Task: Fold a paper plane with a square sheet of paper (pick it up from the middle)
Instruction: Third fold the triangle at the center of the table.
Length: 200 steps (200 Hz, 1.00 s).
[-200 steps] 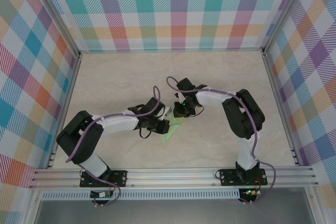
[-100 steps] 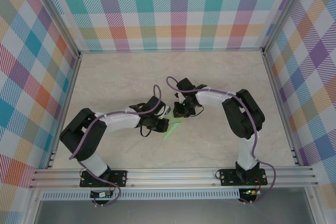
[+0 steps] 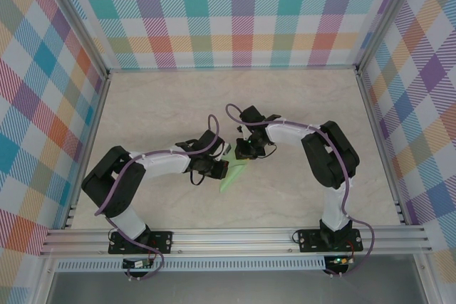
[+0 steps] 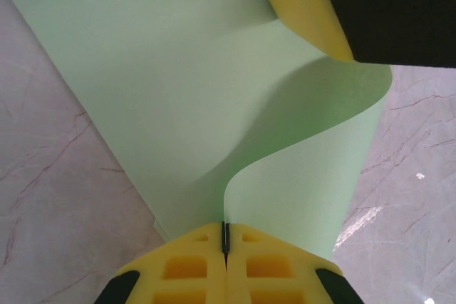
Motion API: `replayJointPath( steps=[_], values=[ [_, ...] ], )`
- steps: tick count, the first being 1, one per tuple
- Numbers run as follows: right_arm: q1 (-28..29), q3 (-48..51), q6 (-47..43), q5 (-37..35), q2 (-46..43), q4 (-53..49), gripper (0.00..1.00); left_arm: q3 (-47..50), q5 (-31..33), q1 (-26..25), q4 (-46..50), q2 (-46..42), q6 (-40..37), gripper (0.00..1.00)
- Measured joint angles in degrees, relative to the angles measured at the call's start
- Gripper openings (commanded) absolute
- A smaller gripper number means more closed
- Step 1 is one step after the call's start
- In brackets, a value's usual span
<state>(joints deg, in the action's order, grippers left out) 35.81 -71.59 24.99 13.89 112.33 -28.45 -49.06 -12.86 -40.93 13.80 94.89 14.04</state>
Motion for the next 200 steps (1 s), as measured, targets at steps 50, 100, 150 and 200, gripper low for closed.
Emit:
replayJointPath(
  steps=[50, 100, 150, 200],
  values=[
    [0.0, 0.0, 0.0, -0.1, 0.0, 0.0, 0.18, 0.0, 0.1, 0.0, 0.1, 0.0, 0.0, 0.0],
    [0.0, 0.0, 0.0, -0.2, 0.0, 0.0, 0.17, 0.0, 0.1, 0.0, 1.5, 0.0, 0.1, 0.0],
    [0.0, 0.0, 0.1, -0.2, 0.0, 0.0, 0.17, 0.0, 0.5, 0.0, 1.5, 0.0, 0.1, 0.0],
    [0.0, 0.0, 0.2, -0.2, 0.0, 0.0, 0.17, 0.0, 0.5, 0.0, 1.0, 0.0, 0.0, 0.0]
  ],
)
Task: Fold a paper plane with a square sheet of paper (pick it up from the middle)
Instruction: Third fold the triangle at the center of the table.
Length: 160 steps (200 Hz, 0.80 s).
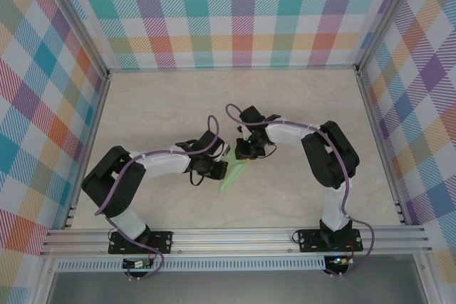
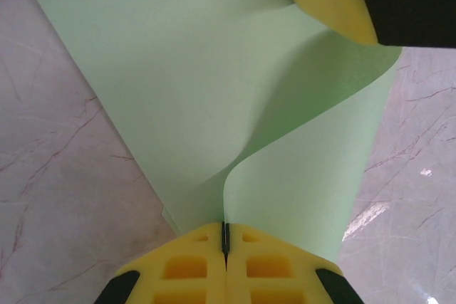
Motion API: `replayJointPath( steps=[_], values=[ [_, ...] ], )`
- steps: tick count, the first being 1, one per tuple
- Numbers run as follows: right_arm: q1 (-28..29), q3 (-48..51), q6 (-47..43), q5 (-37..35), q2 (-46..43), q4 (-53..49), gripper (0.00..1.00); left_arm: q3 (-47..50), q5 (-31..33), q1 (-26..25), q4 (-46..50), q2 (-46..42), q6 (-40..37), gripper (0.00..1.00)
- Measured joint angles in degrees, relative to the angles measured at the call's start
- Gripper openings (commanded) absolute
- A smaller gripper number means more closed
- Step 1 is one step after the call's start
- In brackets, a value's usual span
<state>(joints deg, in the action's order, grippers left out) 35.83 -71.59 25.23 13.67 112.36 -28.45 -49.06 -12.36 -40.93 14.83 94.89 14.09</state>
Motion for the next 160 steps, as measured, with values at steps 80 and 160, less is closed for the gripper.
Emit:
replayJointPath(
  steps=[80, 160],
  values=[
    [0.0, 0.0, 0.2, 0.0, 0.0, 0.0, 0.19, 0.0, 0.0, 0.1, -0.4, 0.5, 0.0, 0.0],
    [-0.6, 2.6, 4.5, -2.1, -4.2, 0.4, 0.38, 0.1, -0.2, 0.3, -1.7, 1.0, 0.0, 0.0]
  ],
)
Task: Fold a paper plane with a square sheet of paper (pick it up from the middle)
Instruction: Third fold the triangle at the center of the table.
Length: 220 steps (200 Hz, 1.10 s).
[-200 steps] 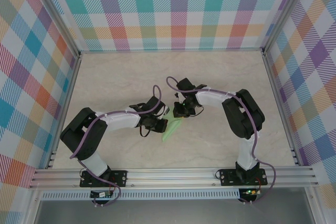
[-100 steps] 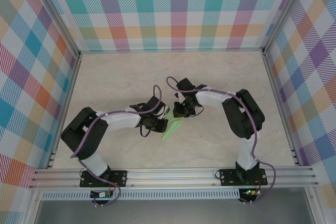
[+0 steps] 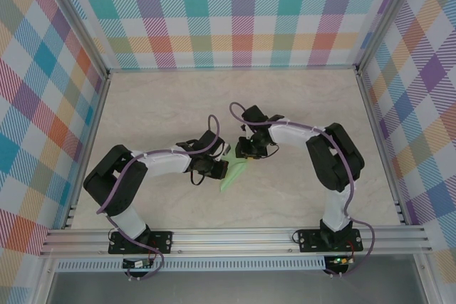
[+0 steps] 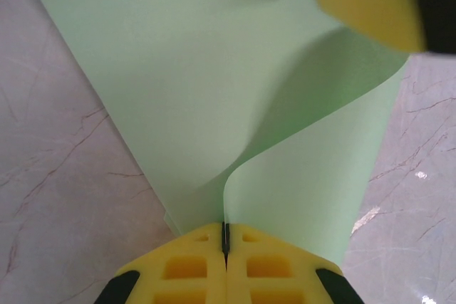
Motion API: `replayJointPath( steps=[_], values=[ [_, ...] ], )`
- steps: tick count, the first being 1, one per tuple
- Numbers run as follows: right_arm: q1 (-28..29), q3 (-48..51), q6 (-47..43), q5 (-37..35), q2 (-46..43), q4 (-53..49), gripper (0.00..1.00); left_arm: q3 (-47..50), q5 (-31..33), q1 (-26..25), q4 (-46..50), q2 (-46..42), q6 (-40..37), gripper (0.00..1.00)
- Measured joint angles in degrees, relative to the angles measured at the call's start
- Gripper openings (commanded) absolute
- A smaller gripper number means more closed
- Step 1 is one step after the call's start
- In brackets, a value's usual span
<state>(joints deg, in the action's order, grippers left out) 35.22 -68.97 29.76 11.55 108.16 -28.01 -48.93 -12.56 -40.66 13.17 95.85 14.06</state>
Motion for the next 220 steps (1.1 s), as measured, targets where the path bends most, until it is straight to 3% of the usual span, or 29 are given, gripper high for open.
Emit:
replayJointPath(
  steps=[29, 56, 108, 133, 170, 220],
  values=[
    [-2.4, 7.3, 4.0, -1.6, -11.3, 1.6, 0.37, 0.0, -0.9, 0.4, -0.3, 0.2, 0.0, 0.0],
    [-3.7, 15.1, 7.9, -1.9, -22.9, 5.0, 0.3, 0.0, -1.7, 0.9, -1.3, 0.5, 0.0, 0.0],
    [-0.1, 36.1, 20.6, 1.9, -36.6, 20.9, 0.23, 0.0, -4.2, 2.0, -2.7, 1.5, 0.0, 0.0],
    [5.7, 40.0, 26.0, 1.9, -35.8, 26.1, 0.19, -0.7, -5.2, 2.3, -3.1, 2.3, 0.0, 0.0],
    [13.9, 37.7, 31.3, 0.3, -26.9, 36.7, 0.12, -1.4, -5.8, 2.3, -3.3, 3.1, 0.0, 0.0],
    [15.4, 36.3, 34.9, -0.8, -19.7, 44.7, 0.11, -2.1, -6.0, 2.4, -3.1, 3.7, -0.1, 0.0]
  ],
)
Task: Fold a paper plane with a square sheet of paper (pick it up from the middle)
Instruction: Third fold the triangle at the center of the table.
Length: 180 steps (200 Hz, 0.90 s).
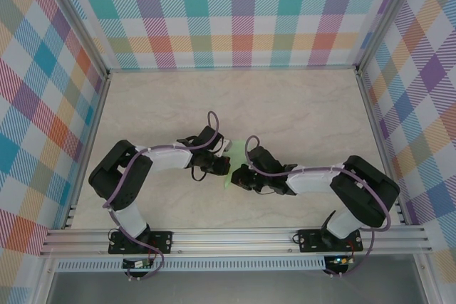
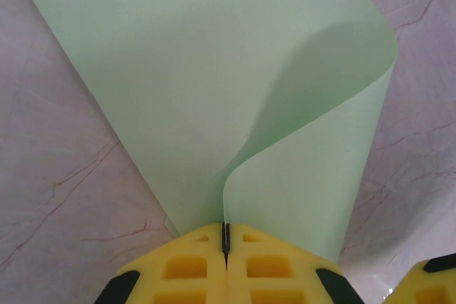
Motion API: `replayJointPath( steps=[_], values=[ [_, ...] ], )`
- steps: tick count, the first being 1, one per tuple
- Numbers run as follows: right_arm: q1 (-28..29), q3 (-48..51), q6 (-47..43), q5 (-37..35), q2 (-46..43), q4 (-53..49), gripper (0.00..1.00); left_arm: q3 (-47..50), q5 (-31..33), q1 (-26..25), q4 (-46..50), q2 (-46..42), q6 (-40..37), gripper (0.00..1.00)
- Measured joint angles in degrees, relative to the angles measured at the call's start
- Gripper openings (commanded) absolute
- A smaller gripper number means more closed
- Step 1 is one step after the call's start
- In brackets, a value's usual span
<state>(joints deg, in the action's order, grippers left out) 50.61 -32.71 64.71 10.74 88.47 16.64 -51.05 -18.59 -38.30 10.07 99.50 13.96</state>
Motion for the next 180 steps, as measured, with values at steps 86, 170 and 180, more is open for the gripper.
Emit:
replayJointPath(
  steps=[86, 170, 180],
  values=[
    [1.8, -0.7, 2.6, 0.4, 4.5, 7.0, 0.11, -0.6, -0.2, 0.1, 0.2, 0.5, -0.1, 0.0],
    [1.9, -0.7, 3.9, 1.3, 7.3, 10.5, 0.11, -0.7, -0.9, 0.3, 0.2, 0.8, -1.3, 0.0],
    [1.9, -0.7, 3.9, 1.3, 7.5, 10.7, 0.11, -0.7, -1.1, 0.4, 0.2, 0.8, -1.5, 0.0]
  ],
)
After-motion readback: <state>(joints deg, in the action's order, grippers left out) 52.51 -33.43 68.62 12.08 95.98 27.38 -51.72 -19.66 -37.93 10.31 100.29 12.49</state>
